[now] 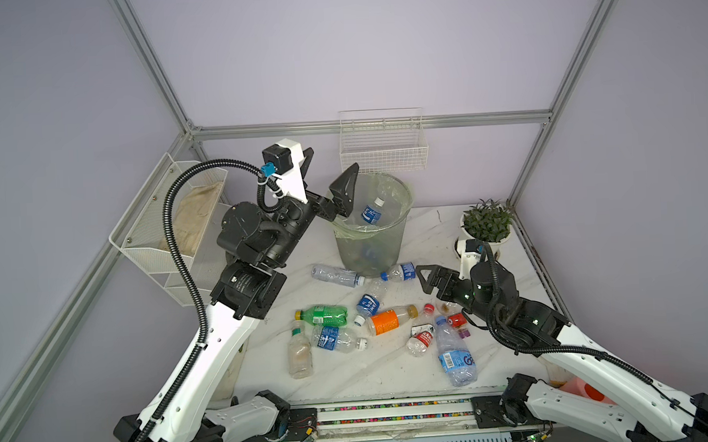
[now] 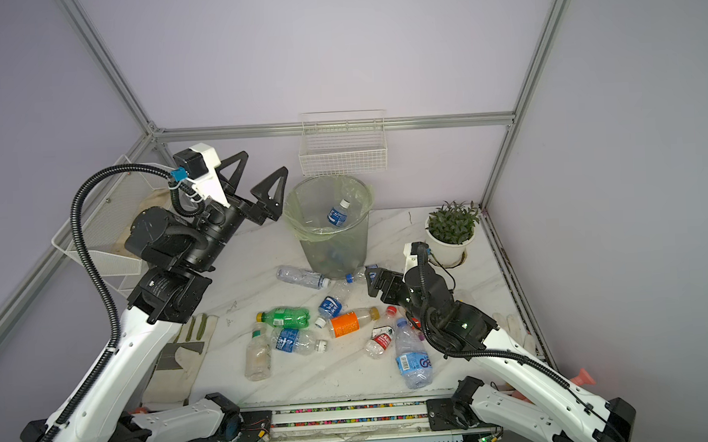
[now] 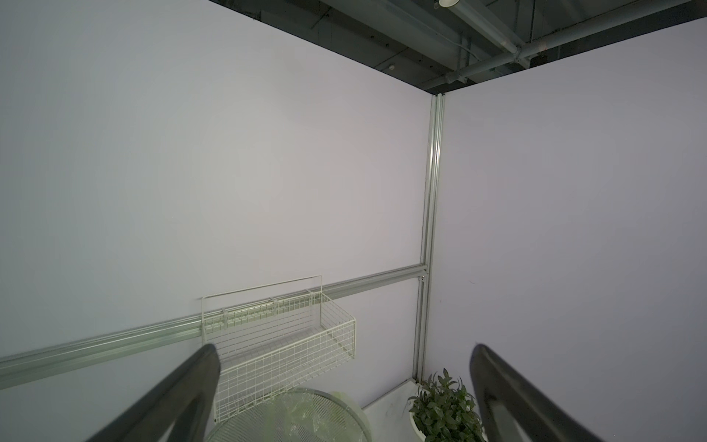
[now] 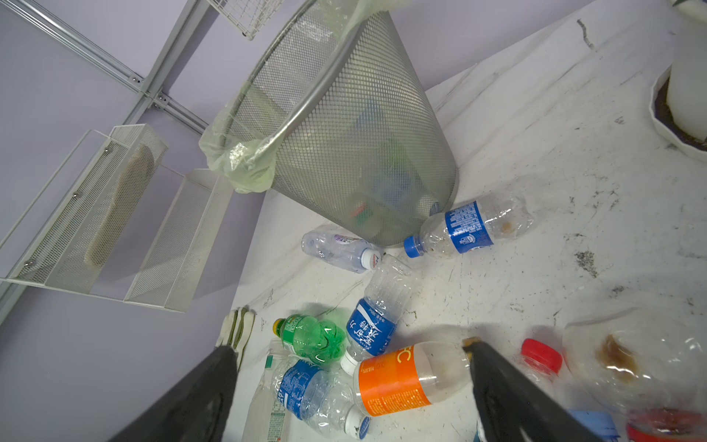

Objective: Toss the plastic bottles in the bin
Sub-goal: 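Lower the left gripper toward the clear bottle lying against the wastebasket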

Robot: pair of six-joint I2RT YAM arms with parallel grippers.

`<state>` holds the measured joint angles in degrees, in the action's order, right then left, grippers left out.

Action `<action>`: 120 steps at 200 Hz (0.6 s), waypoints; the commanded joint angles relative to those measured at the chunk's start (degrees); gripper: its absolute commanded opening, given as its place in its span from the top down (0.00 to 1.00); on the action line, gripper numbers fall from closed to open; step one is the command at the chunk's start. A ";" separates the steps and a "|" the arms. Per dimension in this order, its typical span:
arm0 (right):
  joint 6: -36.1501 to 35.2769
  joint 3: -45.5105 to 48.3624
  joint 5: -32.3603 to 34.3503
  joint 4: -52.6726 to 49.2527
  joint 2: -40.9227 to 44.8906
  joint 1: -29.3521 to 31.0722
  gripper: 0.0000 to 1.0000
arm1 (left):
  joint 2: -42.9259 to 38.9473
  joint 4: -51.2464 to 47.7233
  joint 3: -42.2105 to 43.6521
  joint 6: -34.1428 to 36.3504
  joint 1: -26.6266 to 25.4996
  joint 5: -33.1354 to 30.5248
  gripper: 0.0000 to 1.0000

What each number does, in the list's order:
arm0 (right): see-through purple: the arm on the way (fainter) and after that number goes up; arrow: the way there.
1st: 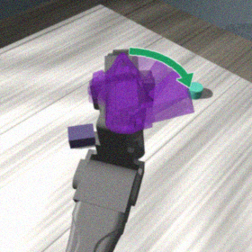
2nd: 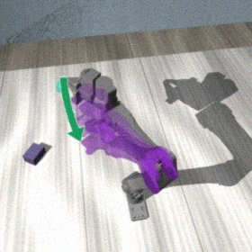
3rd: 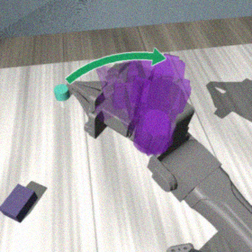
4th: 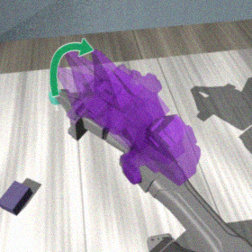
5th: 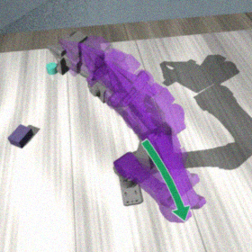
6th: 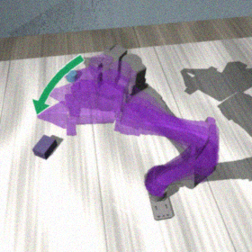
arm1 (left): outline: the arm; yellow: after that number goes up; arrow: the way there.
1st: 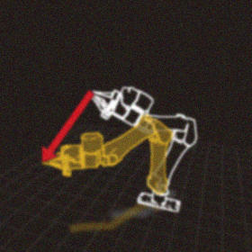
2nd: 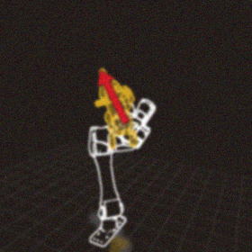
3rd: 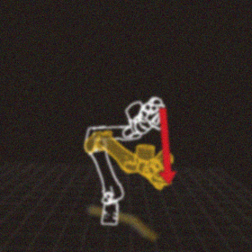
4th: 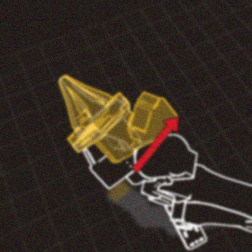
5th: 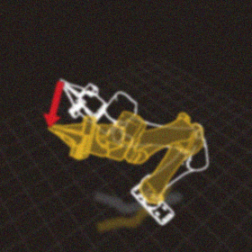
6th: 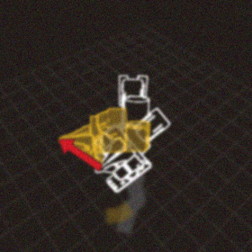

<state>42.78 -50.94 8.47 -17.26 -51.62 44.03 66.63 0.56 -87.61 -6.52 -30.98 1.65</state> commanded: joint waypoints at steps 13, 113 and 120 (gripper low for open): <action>0.04 0.41 -0.65 0.82 -1.63 -0.21 0.03 | -4.74 0.76 7.68 -1.55 -0.56 -2.34 0.00; -0.65 0.18 -3.11 3.09 -6.32 -0.21 0.03 | -19.00 -4.74 29.49 -7.49 -0.65 -10.39 0.00; -0.62 0.12 -3.21 3.17 -6.60 -0.25 0.03 | -20.03 -5.07 31.01 -8.15 -0.65 -10.84 0.00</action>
<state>42.63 -50.83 6.11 -15.66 -57.67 44.03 49.93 -3.38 -61.84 -11.27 -31.31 -6.17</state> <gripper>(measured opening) 0.974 0.998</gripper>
